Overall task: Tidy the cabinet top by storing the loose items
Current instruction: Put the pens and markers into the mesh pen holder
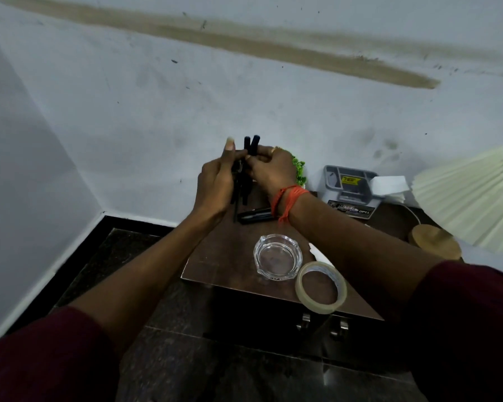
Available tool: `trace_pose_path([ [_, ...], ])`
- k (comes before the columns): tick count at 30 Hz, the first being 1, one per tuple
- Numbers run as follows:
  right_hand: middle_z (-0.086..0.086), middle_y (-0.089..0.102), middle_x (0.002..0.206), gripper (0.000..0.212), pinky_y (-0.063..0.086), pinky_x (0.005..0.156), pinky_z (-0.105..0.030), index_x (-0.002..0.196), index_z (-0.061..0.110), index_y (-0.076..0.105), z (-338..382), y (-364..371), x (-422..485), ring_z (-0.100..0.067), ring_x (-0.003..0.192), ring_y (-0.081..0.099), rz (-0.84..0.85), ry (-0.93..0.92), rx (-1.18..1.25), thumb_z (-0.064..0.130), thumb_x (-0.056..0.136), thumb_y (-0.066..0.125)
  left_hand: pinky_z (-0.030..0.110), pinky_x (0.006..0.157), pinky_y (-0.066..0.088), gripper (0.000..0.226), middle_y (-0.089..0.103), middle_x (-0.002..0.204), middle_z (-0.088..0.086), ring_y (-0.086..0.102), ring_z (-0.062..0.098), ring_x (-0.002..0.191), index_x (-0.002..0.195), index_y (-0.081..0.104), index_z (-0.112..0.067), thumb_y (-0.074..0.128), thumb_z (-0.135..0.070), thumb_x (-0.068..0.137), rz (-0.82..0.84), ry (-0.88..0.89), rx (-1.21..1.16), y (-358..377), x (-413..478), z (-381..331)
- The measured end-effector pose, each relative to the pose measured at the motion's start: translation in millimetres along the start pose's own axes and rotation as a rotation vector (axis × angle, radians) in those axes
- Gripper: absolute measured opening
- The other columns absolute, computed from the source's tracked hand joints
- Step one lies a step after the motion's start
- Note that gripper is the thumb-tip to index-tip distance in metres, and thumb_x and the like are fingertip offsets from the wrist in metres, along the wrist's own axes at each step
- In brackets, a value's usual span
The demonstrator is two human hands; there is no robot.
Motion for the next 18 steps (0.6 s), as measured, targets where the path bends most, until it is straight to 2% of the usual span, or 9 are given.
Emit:
trace_pose_path([
  [4, -0.002, 0.076, 0.090, 0.035, 0.057, 0.088, -0.039, 0.100, 0.016, 0.073, 33.4, -2.9, 18.1, -0.021, 0.089, 0.072, -0.041, -0.048, 0.014, 0.024, 0.066, 0.067, 0.042, 0.099, 0.051, 0.058, 0.074, 0.108, -0.001, 0.067, 0.009, 0.106, 0.101, 0.075, -0.033, 0.034, -0.071, 0.085, -0.009, 0.079, -0.019, 0.8, 26.7, -23.8],
  [8, -0.001, 0.076, 0.090, 0.033, 0.056, 0.089, -0.037, 0.099, 0.018, 0.073, 64.9, -4.3, 35.8, -0.019, 0.089, 0.072, -0.072, -0.109, 0.026, 0.022, 0.068, 0.065, 0.037, 0.098, 0.053, 0.062, 0.071, 0.115, 0.004, 0.065, 0.011, 0.110, 0.114, 0.072, -0.014, 0.033, -0.058, 0.093, -0.025, 0.138, -0.089, 6.3, 52.8, -44.2],
  [12, 0.000, 0.076, 0.090, 0.029, 0.056, 0.090, -0.038, 0.099, 0.019, 0.073, 77.7, -4.0, 48.2, -0.019, 0.090, 0.071, -0.090, -0.163, 0.010, 0.023, 0.071, 0.065, 0.034, 0.095, 0.054, 0.060, 0.073, 0.111, 0.003, 0.066, 0.011, 0.109, 0.110, 0.074, -0.015, 0.033, -0.056, 0.093, -0.030, 0.159, -0.124, 8.2, 71.7, -51.3],
  [18, 0.002, 0.075, 0.094, 0.027, 0.054, 0.093, -0.033, 0.104, 0.020, 0.072, 76.0, -4.1, 55.8, -0.013, 0.090, 0.070, -0.095, -0.217, -0.012, 0.020, 0.078, 0.066, 0.028, 0.094, 0.054, 0.055, 0.071, 0.115, 0.006, 0.065, 0.010, 0.111, 0.116, 0.070, -0.009, 0.033, -0.047, 0.100, -0.045, 0.186, -0.159, 13.3, 87.4, -36.6],
])
Point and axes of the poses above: each hand's wrist, its own x-axis towards the middle knuckle, its own y-axis out of the palm, z = x × y, the point moved 4 cm from there along x, towards the middle knuckle
